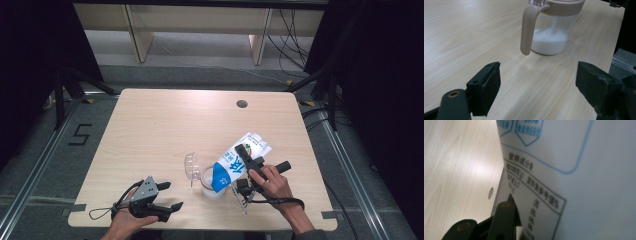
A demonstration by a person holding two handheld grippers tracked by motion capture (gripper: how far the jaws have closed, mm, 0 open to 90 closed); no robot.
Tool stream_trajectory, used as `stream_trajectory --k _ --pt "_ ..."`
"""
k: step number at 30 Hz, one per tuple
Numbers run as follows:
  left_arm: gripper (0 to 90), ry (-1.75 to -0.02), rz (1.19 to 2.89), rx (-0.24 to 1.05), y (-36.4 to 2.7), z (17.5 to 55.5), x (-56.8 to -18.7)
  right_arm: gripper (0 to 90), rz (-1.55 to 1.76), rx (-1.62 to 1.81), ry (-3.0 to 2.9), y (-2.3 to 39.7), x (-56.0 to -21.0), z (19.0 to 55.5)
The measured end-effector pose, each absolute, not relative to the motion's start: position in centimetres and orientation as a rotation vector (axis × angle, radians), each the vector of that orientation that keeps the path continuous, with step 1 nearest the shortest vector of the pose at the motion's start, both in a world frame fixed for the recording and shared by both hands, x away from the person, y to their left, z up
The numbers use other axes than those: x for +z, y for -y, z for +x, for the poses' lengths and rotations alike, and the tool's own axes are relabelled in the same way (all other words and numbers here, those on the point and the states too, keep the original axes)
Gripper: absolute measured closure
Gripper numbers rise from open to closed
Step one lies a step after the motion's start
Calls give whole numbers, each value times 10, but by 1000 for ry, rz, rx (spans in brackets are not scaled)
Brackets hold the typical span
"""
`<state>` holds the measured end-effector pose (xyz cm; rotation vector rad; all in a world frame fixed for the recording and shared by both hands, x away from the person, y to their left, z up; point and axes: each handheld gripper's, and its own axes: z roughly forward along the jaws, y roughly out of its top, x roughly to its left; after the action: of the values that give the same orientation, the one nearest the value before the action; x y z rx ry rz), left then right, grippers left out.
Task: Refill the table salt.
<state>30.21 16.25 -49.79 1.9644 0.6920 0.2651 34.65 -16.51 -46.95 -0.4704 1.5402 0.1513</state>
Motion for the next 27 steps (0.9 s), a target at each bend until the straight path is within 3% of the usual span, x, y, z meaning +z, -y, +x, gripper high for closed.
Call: stream_trajectory --k 27 --pt "198 -694 1966 263 -162 302 -498 669 -473 148 -1533 165 -469 346"
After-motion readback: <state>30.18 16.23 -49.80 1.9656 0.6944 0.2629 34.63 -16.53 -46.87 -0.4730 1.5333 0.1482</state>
